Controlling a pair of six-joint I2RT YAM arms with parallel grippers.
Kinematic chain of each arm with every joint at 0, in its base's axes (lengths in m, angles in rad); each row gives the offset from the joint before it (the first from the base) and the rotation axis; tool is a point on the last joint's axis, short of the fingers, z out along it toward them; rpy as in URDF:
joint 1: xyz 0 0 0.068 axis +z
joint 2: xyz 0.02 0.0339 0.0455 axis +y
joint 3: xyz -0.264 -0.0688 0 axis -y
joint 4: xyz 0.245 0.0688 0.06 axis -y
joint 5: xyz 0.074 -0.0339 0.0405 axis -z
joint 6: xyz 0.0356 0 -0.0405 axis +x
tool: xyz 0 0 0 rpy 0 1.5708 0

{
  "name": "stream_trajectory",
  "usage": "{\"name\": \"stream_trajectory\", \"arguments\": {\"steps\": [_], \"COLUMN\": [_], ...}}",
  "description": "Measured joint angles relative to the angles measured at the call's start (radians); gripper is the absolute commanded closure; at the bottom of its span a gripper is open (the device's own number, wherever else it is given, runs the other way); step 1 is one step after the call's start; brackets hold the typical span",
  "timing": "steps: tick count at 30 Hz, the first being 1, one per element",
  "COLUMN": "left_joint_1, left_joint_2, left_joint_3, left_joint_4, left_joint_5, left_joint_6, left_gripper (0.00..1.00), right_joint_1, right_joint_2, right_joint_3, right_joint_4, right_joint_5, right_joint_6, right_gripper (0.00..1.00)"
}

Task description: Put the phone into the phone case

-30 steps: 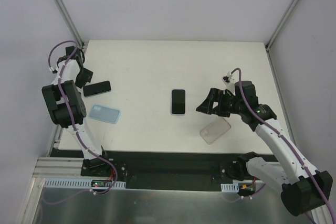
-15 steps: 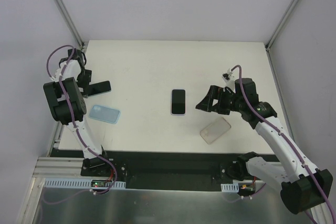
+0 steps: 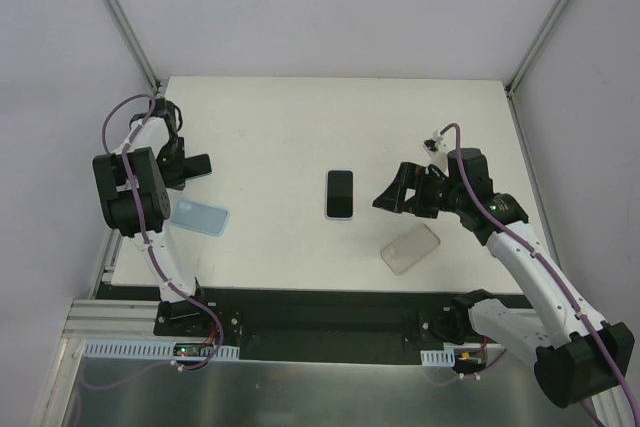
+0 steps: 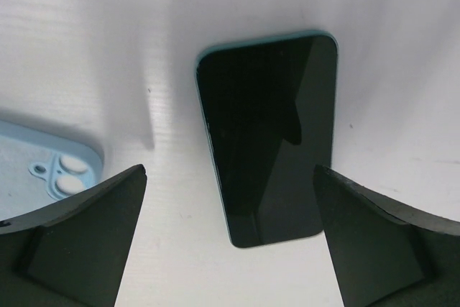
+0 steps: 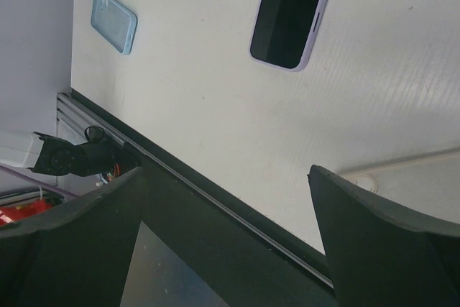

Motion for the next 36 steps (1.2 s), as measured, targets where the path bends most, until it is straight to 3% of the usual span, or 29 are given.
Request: {"name": "stream_trajectory", "arguments": {"steps": [5,20,36], "left_joint_1": [-0.047,-0.044,-0.044], "left_joint_2": [-0.014,0.041,0.099], "left_joint_3": [0.004,0.034,0.099], "left_joint_4": [0.001,-0.01,-0.034], "left_joint_5": [-0.01,-0.003,0.008], "left_joint_6": [-0.066,-0.186,-0.211], "left_gripper": [0.01,0.01,0.01], "right_joint_1": [0.0,0.0,0.0], "right_joint_2": [0.0,-0.031,-0.056], "right_joint_3": [0.0,0.04,0.05], "right_joint_4": [0.0,-0.025,-0.049], "right_joint_5": [0.0,0.001,0.005], "right_joint_6": [-0.001,-0.012,-0.021], "right_gripper": [0.04,0.04,0.04]}}
